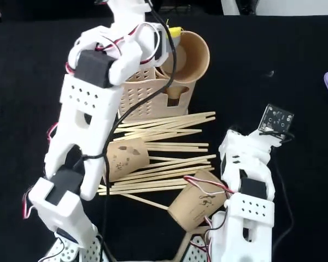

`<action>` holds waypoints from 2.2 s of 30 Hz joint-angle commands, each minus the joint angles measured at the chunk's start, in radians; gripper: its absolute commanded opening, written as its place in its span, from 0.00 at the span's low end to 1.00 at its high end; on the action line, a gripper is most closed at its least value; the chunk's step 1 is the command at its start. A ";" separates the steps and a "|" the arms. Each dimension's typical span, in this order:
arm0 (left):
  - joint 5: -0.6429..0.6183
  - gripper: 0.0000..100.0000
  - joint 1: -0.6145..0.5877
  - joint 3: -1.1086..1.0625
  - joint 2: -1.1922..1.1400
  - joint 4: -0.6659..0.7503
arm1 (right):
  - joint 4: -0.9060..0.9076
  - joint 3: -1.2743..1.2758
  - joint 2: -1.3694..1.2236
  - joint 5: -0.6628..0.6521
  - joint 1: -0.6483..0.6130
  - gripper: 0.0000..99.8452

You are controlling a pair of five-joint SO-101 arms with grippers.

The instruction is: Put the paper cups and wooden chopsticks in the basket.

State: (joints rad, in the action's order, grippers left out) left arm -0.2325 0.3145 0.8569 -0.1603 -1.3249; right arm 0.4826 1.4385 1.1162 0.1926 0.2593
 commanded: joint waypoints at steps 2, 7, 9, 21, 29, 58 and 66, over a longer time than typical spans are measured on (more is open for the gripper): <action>0.006 0.22 -0.016 0.035 -0.005 0.018 | -0.023 -0.002 0.016 0.008 0.015 0.01; 0.008 0.22 -0.019 0.035 -0.003 0.025 | -0.025 -0.002 0.016 0.008 0.015 0.01; 0.008 0.22 -0.021 0.030 -0.009 0.046 | -0.025 -0.002 0.016 0.008 0.015 0.01; -0.002 0.22 -0.042 0.036 0.002 0.109 | -0.021 -0.002 0.016 0.008 0.015 0.01; 0.011 0.22 -0.042 0.088 0.120 -0.066 | -0.021 -0.005 0.016 0.008 0.018 0.01; 0.064 0.23 -0.340 -1.214 1.019 -0.331 | -0.021 -0.008 0.016 0.008 0.015 0.01; -0.086 0.23 -0.354 -1.601 1.059 -0.135 | -0.021 -0.007 0.016 0.008 0.015 0.01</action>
State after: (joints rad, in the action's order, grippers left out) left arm -0.2831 -0.0322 -0.6820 0.8784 -1.5106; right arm 0.4826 1.4385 1.1162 0.1926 0.2654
